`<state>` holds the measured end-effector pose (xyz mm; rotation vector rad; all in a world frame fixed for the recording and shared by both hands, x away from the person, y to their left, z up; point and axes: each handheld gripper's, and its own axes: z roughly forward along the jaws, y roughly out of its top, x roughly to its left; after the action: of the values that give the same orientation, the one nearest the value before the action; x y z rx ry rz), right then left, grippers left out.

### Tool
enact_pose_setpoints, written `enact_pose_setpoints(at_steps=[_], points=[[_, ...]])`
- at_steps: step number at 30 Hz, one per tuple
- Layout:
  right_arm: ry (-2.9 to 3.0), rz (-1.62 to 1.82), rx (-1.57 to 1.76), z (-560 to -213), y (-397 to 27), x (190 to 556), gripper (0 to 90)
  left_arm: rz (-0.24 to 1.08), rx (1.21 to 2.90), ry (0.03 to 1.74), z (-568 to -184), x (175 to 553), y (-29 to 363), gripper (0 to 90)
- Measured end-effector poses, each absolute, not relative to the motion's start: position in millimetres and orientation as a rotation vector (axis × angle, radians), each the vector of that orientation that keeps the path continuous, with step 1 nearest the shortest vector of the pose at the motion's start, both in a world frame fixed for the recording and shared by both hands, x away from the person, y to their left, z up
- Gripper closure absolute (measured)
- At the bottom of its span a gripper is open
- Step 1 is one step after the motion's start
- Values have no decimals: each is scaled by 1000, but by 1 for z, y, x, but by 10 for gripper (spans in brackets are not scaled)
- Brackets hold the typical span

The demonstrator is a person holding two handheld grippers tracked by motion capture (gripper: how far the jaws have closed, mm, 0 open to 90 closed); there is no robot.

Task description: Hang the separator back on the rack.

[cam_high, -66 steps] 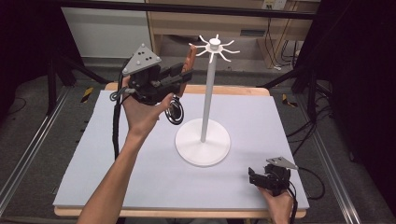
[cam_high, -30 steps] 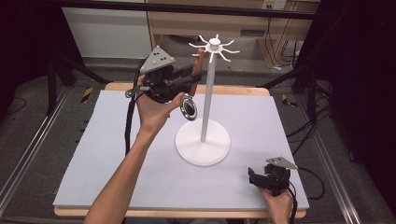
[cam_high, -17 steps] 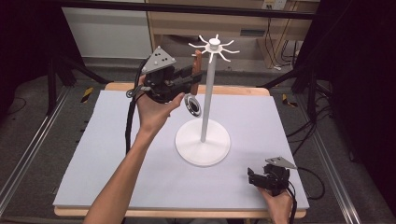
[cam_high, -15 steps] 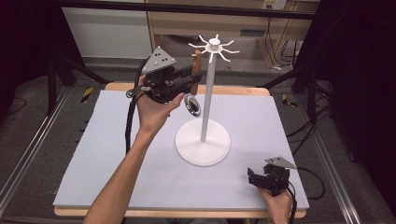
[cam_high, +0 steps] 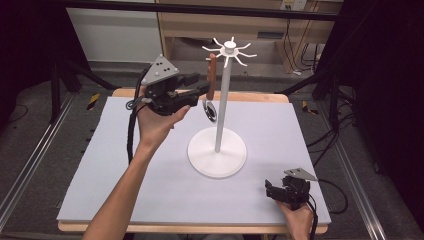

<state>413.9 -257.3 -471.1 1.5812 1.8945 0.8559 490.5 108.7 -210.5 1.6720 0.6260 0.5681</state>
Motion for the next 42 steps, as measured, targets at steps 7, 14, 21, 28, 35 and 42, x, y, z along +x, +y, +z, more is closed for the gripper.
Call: enact_pose_setpoints(at_steps=[7, 14, 21, 28, 35, 42], points=[[1899, 849, 1581, -472, -258, 415, 107, 588, 1699, 620, -220, 482, 133, 477], [1909, 847, 1566, -473, -256, 415, 107, 598, 1709, 651, -238, 469, 156, 432], [1913, 843, 1562, -473, -254, 414, 106, 596, 1730, 697, -270, 461, 178, 401], [1919, 836, 1565, -474, -253, 414, 106, 581, 1734, 776, -307, 458, 203, 391], [1920, 837, 1561, -474, -252, 413, 106, 565, 1748, 837, -339, 456, 219, 382], [1926, 834, 1571, -475, -253, 414, 103, 575, 1793, 898, -375, 453, 229, 371]])
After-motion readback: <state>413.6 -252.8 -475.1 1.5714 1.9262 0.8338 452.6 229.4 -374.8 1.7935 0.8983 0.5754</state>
